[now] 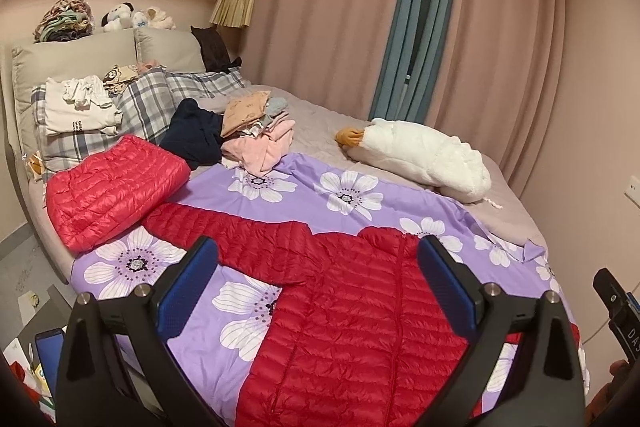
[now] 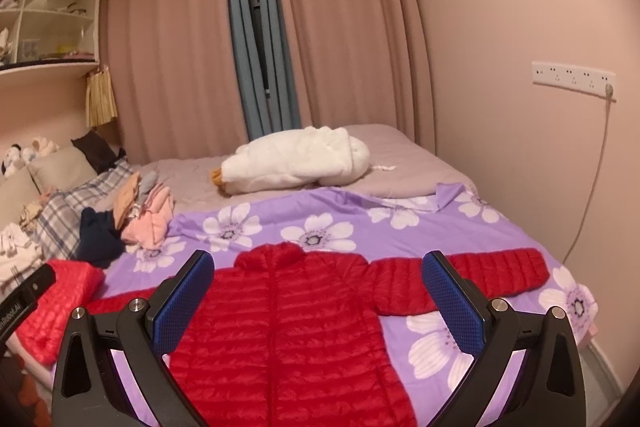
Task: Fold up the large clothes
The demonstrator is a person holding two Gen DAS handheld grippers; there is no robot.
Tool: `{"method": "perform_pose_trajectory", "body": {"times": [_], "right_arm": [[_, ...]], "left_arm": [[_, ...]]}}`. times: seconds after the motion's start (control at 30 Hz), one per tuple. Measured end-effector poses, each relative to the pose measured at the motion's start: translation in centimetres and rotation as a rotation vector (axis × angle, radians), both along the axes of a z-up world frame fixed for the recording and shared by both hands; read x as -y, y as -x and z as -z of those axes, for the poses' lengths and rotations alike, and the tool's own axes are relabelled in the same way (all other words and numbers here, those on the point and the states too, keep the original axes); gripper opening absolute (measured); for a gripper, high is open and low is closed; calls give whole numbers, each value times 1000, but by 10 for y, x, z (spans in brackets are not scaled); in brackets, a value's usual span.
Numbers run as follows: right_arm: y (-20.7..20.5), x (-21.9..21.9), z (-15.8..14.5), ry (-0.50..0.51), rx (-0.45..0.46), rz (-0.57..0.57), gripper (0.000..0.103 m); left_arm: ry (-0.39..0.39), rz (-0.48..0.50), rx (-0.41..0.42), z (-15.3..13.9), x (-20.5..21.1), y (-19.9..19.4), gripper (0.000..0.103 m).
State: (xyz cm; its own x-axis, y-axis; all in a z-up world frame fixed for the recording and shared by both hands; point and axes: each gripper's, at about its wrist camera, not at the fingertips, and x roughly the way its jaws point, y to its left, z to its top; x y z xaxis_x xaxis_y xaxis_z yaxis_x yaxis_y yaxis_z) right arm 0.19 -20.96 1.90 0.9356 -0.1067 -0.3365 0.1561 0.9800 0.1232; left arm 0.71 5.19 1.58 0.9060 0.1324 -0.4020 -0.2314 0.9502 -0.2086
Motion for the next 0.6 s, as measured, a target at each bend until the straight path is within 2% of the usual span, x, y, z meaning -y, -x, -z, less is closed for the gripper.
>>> {"method": "perform_pose_trajectory", "body": {"times": [0.33, 0.47, 0.53, 0.6], "right_arm": [[-2, 2, 1, -3, 8, -19, 103], [-19, 22, 9, -29, -24, -35, 103], [-29, 34, 13, -41, -45, -34, 103], [-45, 55, 19, -48, -88, -10, 103]], "left_arm": [[8, 13, -25, 7, -6, -9, 100], [70, 64, -48, 16, -21, -30, 100], [93, 87, -87, 22, -29, -45, 100], [121, 83, -169, 28, -41, -64, 100]]}}
